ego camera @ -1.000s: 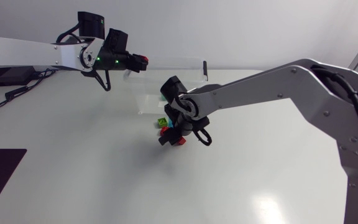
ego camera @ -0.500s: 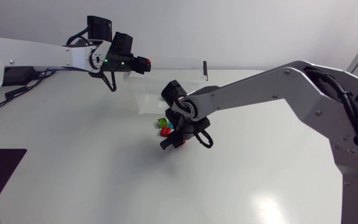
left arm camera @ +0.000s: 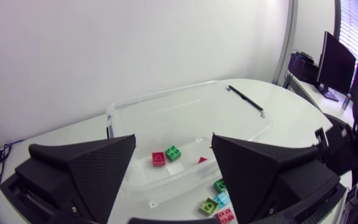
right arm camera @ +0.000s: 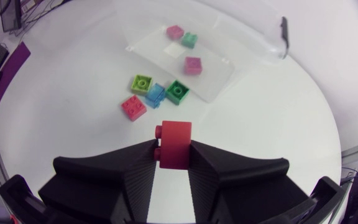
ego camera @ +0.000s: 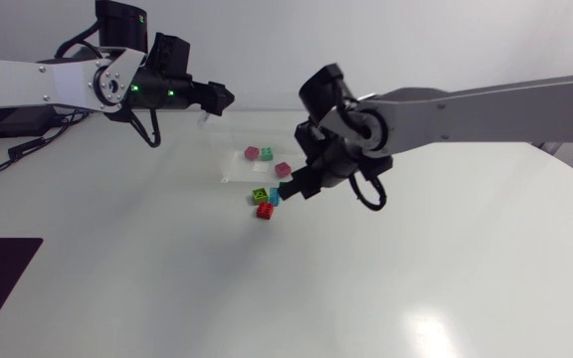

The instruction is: Place the duplo bricks in the container

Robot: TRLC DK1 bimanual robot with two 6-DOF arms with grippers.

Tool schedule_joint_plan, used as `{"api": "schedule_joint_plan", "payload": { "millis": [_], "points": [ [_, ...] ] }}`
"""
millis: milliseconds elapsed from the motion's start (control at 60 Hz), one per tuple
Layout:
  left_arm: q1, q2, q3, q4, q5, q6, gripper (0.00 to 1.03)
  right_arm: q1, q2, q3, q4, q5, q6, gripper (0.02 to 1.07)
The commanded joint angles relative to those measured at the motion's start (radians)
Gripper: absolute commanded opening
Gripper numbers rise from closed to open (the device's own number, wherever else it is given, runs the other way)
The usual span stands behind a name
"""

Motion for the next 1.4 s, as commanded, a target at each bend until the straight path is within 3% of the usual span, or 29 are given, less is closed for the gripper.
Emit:
{"api": "schedule_joint_plan", "payload": {
  "millis": [0,150,417,650,717,1383],
  "points": [
    [-0.03,-0.054,-0.095,-0.033,0.003,-0.018,0.88,-0.032,-0.034,0.038,-0.027,-0.001,0.008,0.34],
    [-0.084,-0.087,-0.228,-0.033,-0.002,-0.012,0.88,-0.059,-0.022,0.158,-0.044,-0.005,0.029,0.34],
    [-0.142,-0.001,-0.305,-0.021,-0.016,-0.016,0.87,-0.085,0.081,0.346,-0.08,-0.009,0.054,0.34],
    [-0.176,0.077,-0.314,0.002,-0.023,-0.019,0.87,-0.105,0.158,0.432,-0.069,-0.009,0.069,0.34],
    [-0.183,0.091,-0.319,0.007,-0.025,-0.019,0.82,-0.111,0.174,0.451,-0.066,-0.009,0.074,0.34],
    [-0.229,0.22,-0.293,0.055,-0.083,-0.056,0.83,-0.156,0.348,0.623,-0.023,-0.007,0.075,0.34]
  ]
}}
